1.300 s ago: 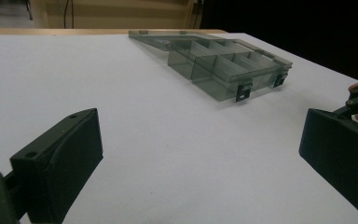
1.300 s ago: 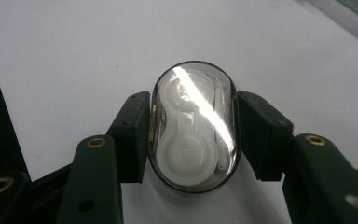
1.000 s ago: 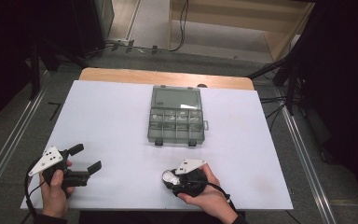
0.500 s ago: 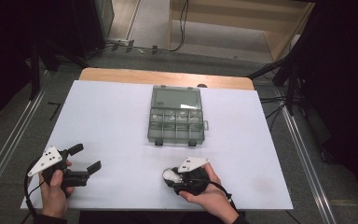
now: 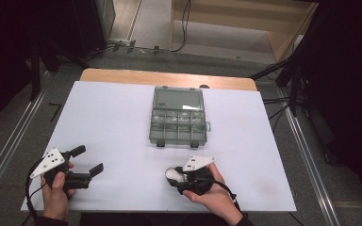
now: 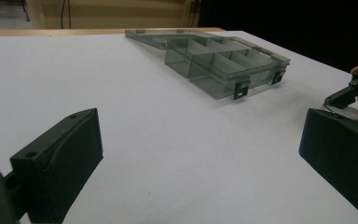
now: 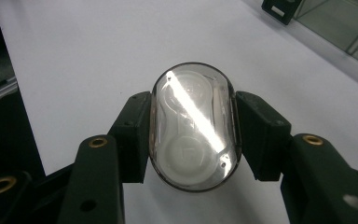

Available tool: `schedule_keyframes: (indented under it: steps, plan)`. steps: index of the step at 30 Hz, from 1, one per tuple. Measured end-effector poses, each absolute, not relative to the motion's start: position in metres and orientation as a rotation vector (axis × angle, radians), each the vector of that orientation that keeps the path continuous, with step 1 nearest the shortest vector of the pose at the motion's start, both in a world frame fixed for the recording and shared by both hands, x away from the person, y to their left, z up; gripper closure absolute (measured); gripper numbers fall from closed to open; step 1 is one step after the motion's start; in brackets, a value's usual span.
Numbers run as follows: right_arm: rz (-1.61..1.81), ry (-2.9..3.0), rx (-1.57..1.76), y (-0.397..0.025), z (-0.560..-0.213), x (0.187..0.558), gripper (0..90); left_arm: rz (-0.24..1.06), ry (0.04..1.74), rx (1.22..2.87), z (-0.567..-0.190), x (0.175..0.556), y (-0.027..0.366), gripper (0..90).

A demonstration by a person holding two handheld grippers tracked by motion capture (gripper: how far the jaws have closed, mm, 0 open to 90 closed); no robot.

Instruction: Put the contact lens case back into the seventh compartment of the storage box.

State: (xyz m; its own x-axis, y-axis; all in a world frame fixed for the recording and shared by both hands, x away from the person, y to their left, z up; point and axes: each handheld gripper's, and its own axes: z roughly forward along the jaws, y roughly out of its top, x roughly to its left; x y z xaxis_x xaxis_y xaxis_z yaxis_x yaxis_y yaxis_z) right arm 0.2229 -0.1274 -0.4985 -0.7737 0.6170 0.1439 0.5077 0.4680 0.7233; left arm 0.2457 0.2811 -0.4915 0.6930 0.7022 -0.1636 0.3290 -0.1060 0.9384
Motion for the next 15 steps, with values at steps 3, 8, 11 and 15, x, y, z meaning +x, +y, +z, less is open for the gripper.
schedule_keyframes:
  steps: [3,8,11,15]
  plan:
    - [1.198,2.567,0.99,-0.1283,-0.4972,0.2232,47.1,0.387,0.836,1.712,-0.4923,0.2457,0.28,0.0]
    - [1.21,2.563,0.985,-0.1291,-0.4952,0.2234,47.1,0.387,0.817,1.733,-0.4943,0.2452,0.2763,0.0]
    - [1.208,2.563,0.995,-0.1296,-0.4944,0.2234,47.1,0.388,0.813,1.734,-0.4945,0.2446,0.2762,0.0]
    - [1.221,2.552,0.992,-0.1322,-0.4925,0.2246,47.1,0.39,0.81,1.737,-0.4947,0.2437,0.2757,0.0]
